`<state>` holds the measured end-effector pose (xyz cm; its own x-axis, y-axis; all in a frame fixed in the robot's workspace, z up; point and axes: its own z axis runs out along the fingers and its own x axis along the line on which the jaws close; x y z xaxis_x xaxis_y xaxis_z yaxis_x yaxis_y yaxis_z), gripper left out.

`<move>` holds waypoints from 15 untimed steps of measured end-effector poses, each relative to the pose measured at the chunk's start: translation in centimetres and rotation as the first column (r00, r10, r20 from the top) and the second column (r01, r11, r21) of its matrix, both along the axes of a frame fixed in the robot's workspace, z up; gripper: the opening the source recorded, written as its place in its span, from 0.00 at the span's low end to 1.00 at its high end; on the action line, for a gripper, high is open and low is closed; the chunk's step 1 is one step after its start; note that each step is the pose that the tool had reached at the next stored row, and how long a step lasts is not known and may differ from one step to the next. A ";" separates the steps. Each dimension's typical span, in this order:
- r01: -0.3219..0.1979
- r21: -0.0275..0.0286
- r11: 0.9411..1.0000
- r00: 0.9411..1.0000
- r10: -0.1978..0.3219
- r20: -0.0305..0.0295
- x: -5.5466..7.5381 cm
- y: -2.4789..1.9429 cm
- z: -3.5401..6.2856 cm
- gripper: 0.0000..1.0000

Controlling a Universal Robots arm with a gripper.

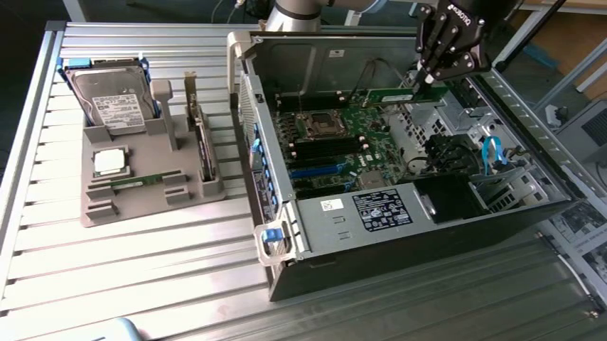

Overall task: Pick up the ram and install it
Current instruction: 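Insert the ram into the slot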

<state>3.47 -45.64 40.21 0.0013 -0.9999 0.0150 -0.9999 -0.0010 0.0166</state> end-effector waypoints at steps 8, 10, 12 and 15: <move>0.000 -0.001 1.000 1.000 0.000 0.000 -0.6 0.00 -0.14 0.13; 0.000 -0.002 1.000 1.000 0.000 0.000 -0.8 0.00 -0.18 0.13; 0.000 -0.002 1.000 1.000 0.000 0.000 -0.9 0.00 -0.21 0.13; 0.000 -0.003 1.000 1.000 0.000 0.000 -1.1 0.00 -0.26 0.13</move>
